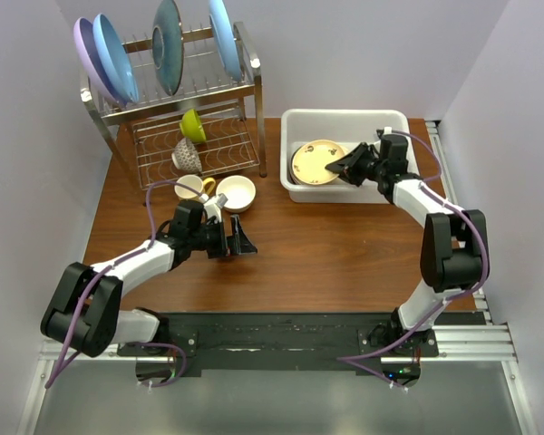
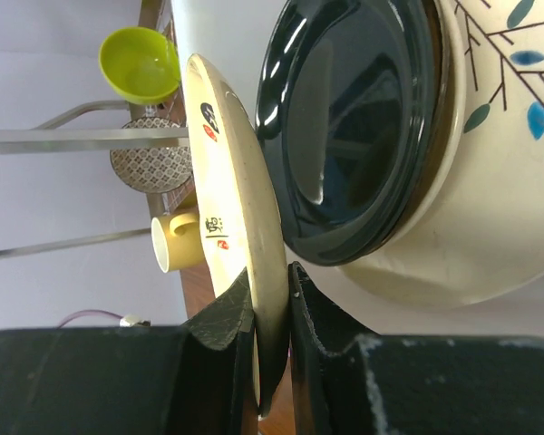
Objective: Place the plates into the plastic bin on the countertop
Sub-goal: Place the plate in the plastic bin.
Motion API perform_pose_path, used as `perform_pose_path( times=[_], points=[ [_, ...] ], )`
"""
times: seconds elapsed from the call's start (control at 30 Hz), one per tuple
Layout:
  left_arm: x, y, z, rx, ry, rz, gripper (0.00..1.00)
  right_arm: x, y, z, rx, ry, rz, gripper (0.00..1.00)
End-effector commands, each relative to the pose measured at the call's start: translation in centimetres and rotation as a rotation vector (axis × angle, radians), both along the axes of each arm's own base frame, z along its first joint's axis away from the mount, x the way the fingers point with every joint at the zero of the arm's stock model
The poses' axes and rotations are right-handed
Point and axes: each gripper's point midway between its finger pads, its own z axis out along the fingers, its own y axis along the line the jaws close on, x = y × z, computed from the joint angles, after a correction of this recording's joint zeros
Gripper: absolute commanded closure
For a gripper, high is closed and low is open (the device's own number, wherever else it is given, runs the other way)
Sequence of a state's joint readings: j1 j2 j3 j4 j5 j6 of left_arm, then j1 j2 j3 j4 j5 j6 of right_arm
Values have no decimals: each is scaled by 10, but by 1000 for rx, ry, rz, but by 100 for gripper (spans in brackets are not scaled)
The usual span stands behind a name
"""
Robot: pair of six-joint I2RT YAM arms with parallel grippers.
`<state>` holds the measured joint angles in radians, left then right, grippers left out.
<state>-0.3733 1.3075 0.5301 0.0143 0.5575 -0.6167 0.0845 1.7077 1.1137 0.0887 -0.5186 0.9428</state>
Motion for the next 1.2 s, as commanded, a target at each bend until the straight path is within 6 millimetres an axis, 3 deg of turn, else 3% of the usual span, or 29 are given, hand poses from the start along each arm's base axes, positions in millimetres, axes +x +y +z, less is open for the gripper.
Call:
perform_pose_path(
  times=[0.0,0.83,0.93,0.97,1.1,1.17],
  points=[
    [7,-5,10,-17,-53,-24,0,14,2,29,14,-78,6,100],
    [6,-4,9,-8,-48,-22,0,42,6,0,59,-14,-13,96],
    [7,-4,9,-8,-48,-22,0,42,8,-5,57,-3,0,81],
    [7,-4,11,-9,-51,-22,0,42,8,-7,55,5,1,70],
    [7,-4,10,-7,-49,-23,0,38,7,-5,31,5,8,43],
    [7,-4,9,-7,-47,-24,0,34,5,-1,3,3,14,37]
  ],
)
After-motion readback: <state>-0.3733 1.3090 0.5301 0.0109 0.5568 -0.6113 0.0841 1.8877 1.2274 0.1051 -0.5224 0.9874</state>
